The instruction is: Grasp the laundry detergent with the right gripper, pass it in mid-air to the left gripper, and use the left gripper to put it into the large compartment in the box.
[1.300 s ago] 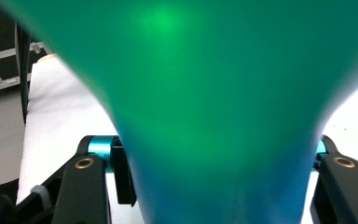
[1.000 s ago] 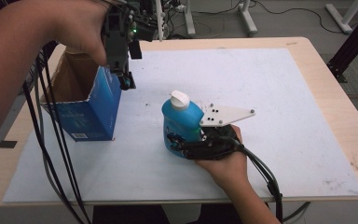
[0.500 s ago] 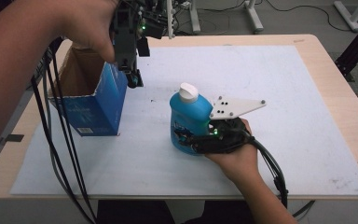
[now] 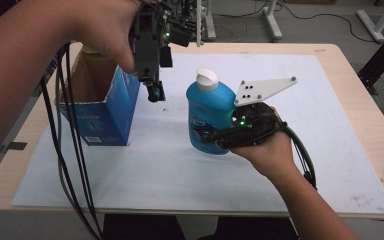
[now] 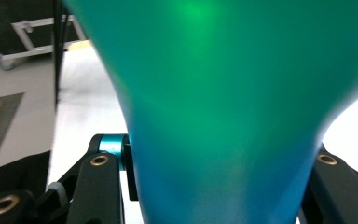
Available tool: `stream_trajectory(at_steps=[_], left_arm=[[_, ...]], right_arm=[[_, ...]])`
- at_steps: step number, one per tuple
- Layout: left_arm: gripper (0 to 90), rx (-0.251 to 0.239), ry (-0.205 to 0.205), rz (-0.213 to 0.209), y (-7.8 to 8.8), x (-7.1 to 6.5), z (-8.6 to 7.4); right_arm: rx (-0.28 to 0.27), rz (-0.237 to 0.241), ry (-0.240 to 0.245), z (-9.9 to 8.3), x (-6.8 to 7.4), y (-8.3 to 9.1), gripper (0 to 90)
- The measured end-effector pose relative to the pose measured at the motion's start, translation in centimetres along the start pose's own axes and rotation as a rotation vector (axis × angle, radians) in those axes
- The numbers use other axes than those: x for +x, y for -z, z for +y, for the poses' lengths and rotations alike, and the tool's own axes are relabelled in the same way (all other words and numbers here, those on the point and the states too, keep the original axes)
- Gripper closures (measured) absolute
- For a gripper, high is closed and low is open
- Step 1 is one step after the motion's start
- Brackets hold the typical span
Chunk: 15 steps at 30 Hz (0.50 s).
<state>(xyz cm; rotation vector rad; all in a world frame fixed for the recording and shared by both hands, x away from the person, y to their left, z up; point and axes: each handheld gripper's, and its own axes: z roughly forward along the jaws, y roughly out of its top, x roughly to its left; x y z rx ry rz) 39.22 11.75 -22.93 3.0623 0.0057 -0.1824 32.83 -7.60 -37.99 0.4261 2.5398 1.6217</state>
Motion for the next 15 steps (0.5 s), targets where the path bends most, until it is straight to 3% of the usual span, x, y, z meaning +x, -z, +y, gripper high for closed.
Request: stream_trajectory(at_steps=[1, 3, 15], left_arm=[[1.8, 0.0, 0.0, 0.0, 0.0, 0.0, 0.0], [1.7, -0.006, 0.003, -0.006, 0.3, -0.6, 0.5], [1.8, -0.006, 0.004, 0.001, 0.6, -1.5, 1.9]], right_arm=[[0.0, 0.0, 0.0, 0.0, 0.0, 0.0, 46.1], [0.006, 0.046, -0.003, 0.6, -0.3, -0.2, 46.2], [0.043, 0.137, 0.01, 2.2, -0.4, -1.1, 46.4]])
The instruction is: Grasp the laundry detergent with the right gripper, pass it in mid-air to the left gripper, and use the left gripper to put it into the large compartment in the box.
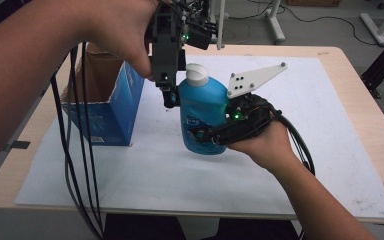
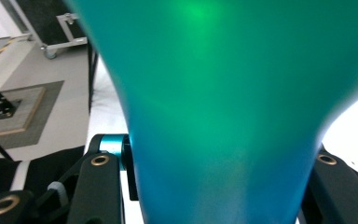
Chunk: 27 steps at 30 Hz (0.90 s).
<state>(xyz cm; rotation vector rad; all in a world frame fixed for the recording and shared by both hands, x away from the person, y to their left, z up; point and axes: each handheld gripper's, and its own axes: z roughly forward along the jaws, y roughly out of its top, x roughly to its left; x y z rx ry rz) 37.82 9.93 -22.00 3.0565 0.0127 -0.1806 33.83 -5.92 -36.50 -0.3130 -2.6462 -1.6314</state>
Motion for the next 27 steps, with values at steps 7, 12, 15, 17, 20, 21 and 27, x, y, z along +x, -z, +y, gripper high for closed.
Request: stream_trajectory(at_steps=[7, 12, 15, 17, 20, 21, 27], left_arm=[[1.8, -0.003, -0.011, 0.001, 0.1, -0.6, 0.6], [1.7, -0.001, -0.012, 0.005, 0.0, -1.0, 0.9], [1.8, -0.001, -0.012, 0.006, -0.1, -1.2, 1.1], [1.8, 0.005, -0.011, 0.003, -0.1, -1.3, 1.3], [1.8, 0.01, -0.009, 0.003, -0.2, -1.5, 1.4], [1.8, 0.011, -0.005, 0.004, -0.3, -1.5, 1.5], [1.8, 0.021, 0.003, 0.008, -0.5, -1.5, 1.7]], right_arm=[[0.002, 0.045, 0.011, 1.0, -0.2, -0.6, 46.3], [0.008, 0.064, 0.026, 1.7, 0.0, -1.0, 46.3], [0.007, 0.071, 0.036, 1.9, 0.1, -1.3, 46.4], [0.003, 0.075, 0.039, 2.0, 0.1, -1.3, 46.3], [0.003, 0.077, 0.032, 2.1, 0.1, -1.4, 46.4], [0.002, 0.078, 0.034, 2.1, 0.1, -1.4, 46.4], [-0.006, 0.076, 0.032, 2.1, 0.1, -1.2, 46.3]])
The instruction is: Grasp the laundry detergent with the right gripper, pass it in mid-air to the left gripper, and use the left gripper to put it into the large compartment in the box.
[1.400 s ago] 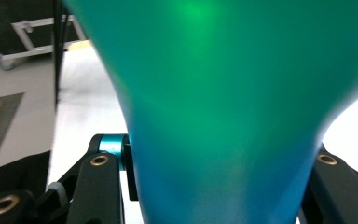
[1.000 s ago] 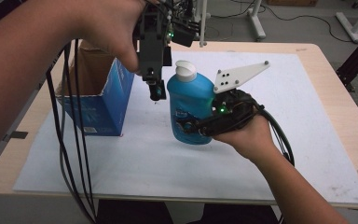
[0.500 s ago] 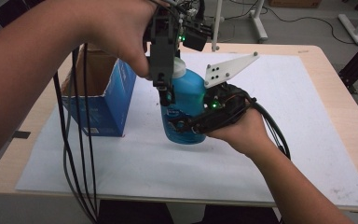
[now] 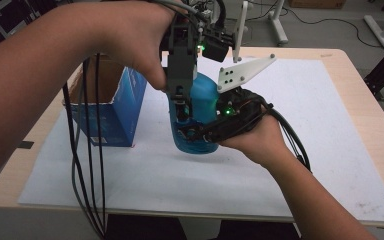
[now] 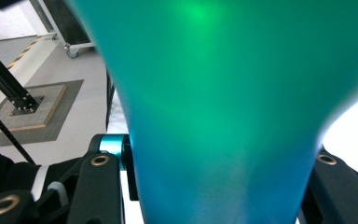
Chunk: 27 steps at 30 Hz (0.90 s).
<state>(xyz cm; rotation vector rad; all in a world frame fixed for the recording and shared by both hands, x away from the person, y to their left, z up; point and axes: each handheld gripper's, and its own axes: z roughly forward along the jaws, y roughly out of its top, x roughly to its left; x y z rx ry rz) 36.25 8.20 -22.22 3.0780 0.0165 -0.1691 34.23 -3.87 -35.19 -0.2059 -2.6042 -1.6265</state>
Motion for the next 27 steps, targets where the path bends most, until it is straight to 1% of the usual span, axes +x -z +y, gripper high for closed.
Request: stream_trajectory(at_steps=[3, 5, 9, 11, 12, 14, 15, 19, 20, 23, 24, 27], left_arm=[[1.8, 0.007, 0.001, 0.005, -0.12, -0.02, 0.06], [2.9, 0.009, -0.009, 0.007, -0.16, -0.05, 0.12], [3.0, 0.009, -0.007, 0.011, -0.29, -0.06, 0.29], [3.1, 0.01, -0.005, 0.013, -0.31, -0.09, 0.37], [3.5, 0.012, -0.006, 0.014, -0.29, -0.09, 0.4], [7.7, 0.009, -0.004, 0.012, -0.27, -0.11, 0.44], [7.7, 0.014, -0.009, 0.013, -0.26, -0.12, 0.47], [7.8, 0.016, -0.009, 0.014, -0.25, -0.14, 0.53], [7.8, 0.015, -0.007, 0.015, -0.26, -0.16, 0.55], [8.1, 0.021, -0.016, 0.021, -0.23, -0.23, 0.66], [10.6, 0.021, -0.016, 0.021, -0.23, -0.23, 0.66], [10.7, 0.021, -0.018, 0.028, -0.19, -0.29, 0.72]], right_arm=[[0.0, 0.0, 0.0, -0.01, 0.02, 0.02, 46.3], [-0.002, -0.001, 0.003, -0.01, -0.01, 0.03, 46.3], [-0.006, -0.002, 0.001, 0.01, -0.02, 0.07, 46.3], [-0.008, -0.011, 0.008, 0.0, -0.09, 0.09, 46.3], [-0.008, -0.012, 0.01, 0.0, -0.08, 0.1, 46.3], [-0.007, -0.012, 0.01, 0.0, -0.09, 0.09, 46.3], [-0.006, -0.013, 0.01, -0.01, -0.07, 0.09, 46.3], [-0.006, -0.015, 0.011, -0.01, -0.04, 0.09, 46.3], [-0.012, -0.002, -0.005, 0.02, 0.08, 0.09, 46.3], [-0.012, -0.003, -0.005, 0.01, 0.07, 0.09, 46.3], [-0.012, -0.003, -0.005, 0.01, 0.07, 0.09, 46.3], [-0.013, -0.013, 0.006, -0.01, -0.06, 0.1, 46.3]])
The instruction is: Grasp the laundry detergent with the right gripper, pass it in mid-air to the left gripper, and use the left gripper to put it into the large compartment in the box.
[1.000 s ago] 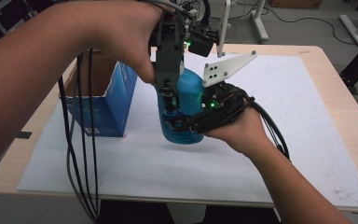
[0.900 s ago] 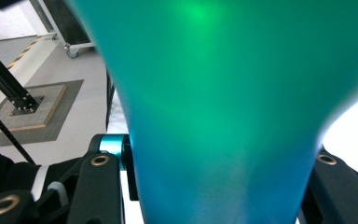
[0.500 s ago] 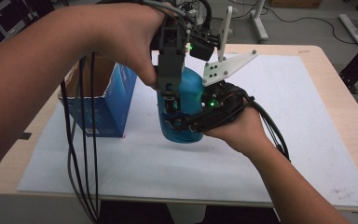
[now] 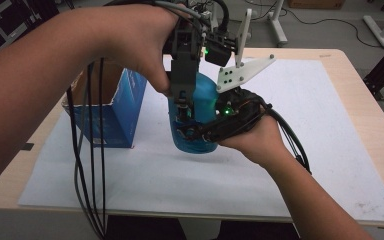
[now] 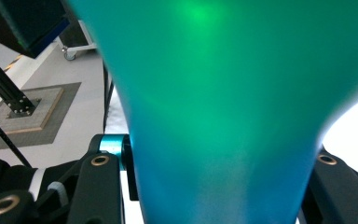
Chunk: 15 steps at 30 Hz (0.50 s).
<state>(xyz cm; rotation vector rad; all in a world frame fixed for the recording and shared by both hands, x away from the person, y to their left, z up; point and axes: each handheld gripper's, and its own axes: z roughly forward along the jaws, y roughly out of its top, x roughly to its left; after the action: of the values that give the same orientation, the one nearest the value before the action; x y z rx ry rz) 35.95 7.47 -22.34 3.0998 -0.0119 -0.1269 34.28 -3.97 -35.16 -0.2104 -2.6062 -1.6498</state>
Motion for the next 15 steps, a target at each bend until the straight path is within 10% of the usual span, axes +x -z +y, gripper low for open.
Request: stream_trajectory(at_steps=[15], left_arm=[[18.5, -0.002, 0.004, 0.007, 0.08, 0.18, -0.03]], right_arm=[[-0.008, 0.008, -0.011, 0.0, 0.03, 0.0, 46.5]])
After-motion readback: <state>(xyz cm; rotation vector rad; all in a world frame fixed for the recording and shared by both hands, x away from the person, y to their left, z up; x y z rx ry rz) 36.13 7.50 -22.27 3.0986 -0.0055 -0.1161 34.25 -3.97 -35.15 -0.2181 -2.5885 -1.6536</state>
